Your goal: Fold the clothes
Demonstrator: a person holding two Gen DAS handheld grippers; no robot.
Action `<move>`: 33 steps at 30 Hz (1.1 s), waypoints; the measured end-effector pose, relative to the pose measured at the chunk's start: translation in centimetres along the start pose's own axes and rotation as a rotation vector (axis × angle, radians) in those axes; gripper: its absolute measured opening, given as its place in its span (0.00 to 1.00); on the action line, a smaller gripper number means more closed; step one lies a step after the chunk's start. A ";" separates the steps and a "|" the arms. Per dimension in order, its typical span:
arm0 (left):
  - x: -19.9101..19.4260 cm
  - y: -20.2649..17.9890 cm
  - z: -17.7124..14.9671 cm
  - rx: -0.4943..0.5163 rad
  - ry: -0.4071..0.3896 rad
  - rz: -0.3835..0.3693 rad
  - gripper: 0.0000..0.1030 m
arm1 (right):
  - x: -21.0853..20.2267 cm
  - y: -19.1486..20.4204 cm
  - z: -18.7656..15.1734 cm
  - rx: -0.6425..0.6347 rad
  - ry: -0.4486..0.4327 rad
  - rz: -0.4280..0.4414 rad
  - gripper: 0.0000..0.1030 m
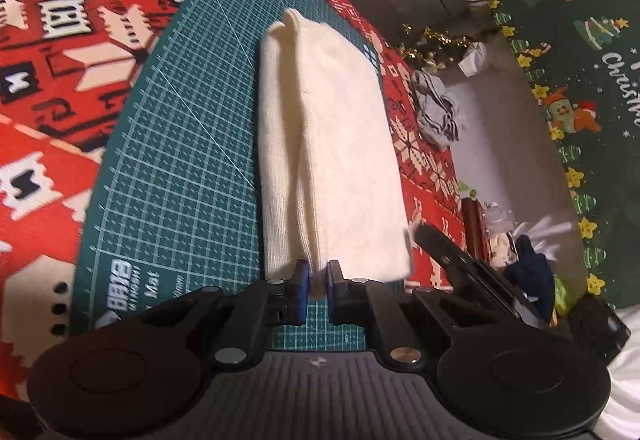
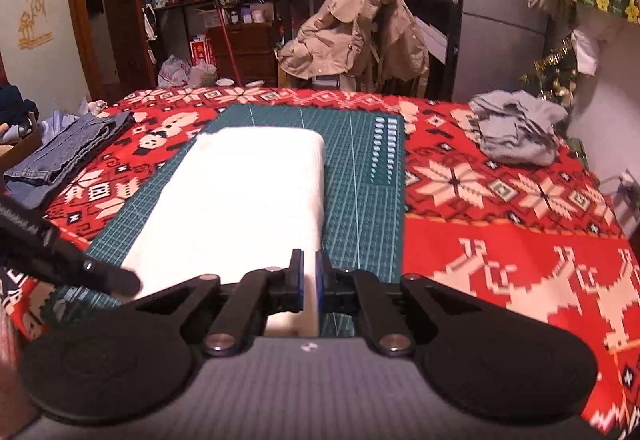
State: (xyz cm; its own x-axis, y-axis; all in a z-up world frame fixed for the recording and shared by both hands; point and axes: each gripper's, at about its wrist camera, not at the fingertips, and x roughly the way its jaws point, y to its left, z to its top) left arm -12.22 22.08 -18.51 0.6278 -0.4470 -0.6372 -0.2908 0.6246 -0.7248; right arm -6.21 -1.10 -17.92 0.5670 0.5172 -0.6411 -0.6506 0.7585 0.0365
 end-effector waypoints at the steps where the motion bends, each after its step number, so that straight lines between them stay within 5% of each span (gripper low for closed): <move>1: 0.1 -0.1 -0.1 0.004 -0.001 0.002 0.09 | 0.4 0.1 0.1 -0.002 0.002 0.005 0.04; 8: -0.2 1.2 0.2 -0.052 0.015 -0.035 0.10 | -0.2 1.2 -1.0 -0.035 0.055 0.046 0.09; 15: -0.1 1.5 -0.3 -0.037 -0.006 -0.043 0.10 | 1.3 5.5 2.1 -0.079 -0.031 0.140 0.09; 23: -0.9 1.7 -0.6 -0.030 -0.019 -0.045 0.10 | 4.4 8.6 1.7 -0.127 0.048 0.199 0.07; 28: -3.0 1.6 0.3 -0.002 -0.081 -0.033 0.10 | 3.0 7.7 1.8 -0.093 0.058 0.224 0.06; 33: -3.8 2.5 2.6 -0.031 -0.182 -0.047 0.22 | 3.4 7.0 4.3 -0.089 0.017 0.204 0.06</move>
State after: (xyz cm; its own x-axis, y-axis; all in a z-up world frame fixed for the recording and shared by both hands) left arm -13.48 27.04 -17.21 0.7603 -0.3505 -0.5468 -0.2786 0.5845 -0.7620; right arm -6.72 7.68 -16.56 0.4108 0.6490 -0.6403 -0.7936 0.6003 0.0993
